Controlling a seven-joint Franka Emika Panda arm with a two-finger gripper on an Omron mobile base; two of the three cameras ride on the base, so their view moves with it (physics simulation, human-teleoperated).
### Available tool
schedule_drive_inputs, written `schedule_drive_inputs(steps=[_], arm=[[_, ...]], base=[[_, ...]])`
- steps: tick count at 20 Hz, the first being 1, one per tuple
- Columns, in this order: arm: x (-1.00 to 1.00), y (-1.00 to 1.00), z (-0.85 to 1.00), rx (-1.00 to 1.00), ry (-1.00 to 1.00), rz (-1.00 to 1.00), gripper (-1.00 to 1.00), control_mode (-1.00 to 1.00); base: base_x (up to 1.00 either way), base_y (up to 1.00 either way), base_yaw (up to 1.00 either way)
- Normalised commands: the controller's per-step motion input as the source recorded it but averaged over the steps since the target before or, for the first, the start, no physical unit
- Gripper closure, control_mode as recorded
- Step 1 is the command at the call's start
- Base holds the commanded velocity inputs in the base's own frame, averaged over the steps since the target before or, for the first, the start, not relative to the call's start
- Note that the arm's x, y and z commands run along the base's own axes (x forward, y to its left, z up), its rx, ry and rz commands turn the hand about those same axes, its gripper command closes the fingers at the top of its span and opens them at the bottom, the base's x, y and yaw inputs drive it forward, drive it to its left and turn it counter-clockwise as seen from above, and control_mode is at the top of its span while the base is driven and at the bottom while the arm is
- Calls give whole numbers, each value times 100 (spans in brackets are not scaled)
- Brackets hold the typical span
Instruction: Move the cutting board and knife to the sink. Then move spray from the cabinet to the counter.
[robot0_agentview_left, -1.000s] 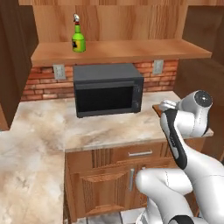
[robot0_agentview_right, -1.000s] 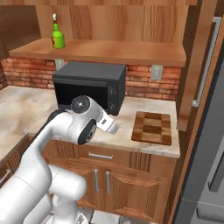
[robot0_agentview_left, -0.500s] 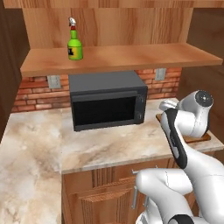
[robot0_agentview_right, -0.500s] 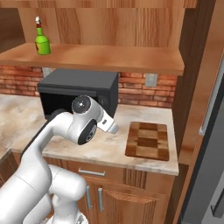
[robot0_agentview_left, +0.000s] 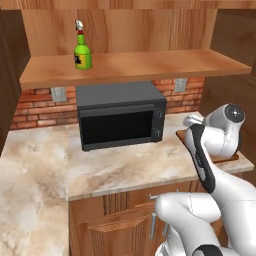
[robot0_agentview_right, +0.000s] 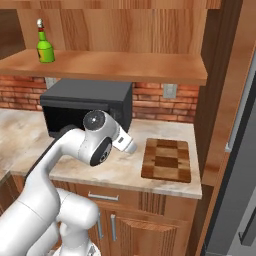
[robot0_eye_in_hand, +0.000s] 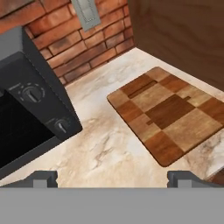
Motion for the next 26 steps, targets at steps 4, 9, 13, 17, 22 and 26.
schedule_drive_inputs(steps=[4,9,13,17,22,26], arm=[[12,-23,0,1,5,0,-100,-100],[32,-25,0,5,13,0,-100,-100],[43,-19,0,0,22,9,-100,-100],[43,-2,0,-2,32,12,-100,-100],[15,-14,0,-1,13,11,-100,-100],[0,-3,0,0,0,2,-100,-100]], base=[[0,0,0],[0,0,0],[0,0,0],[0,0,0],[0,0,0],[0,0,0]])
